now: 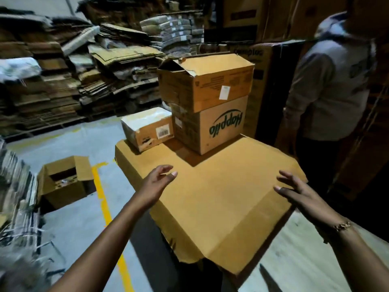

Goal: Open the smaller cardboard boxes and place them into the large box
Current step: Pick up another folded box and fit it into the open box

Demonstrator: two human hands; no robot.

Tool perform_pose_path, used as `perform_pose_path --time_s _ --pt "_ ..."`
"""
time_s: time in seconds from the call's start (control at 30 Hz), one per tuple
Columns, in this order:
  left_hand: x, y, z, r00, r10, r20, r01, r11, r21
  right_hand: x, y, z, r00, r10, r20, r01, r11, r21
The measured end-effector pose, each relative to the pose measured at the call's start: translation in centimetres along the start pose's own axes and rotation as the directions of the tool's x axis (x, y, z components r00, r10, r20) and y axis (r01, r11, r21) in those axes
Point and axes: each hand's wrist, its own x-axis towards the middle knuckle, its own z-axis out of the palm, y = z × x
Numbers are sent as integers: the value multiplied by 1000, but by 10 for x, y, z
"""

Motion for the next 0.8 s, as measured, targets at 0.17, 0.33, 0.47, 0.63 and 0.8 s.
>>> perform_pose_path --time_s 0.17,0.33,0.47,0.63,0.8 --pt "77 7 -31 997 25 -69 -25 1000 11 99 -41 29 999 2 37 -7 990 139" --pt "166 11 -72 990 56 -133 -53 998 23 177 -89 54 999 14 32 -21 975 222" --pt "255 21 -103 985 52 -163 -68 993 -97 235 -113 79 999 43 -19 -37 966 254" --pt "403 31 -152 983 42 -176 -79 975 -209 315 -146 125 984 124 -127 -75 940 333" --pt "524 58 -189 993 27 -117 -66 935 -347 390 -198 154 954 210 -214 -102 898 428"
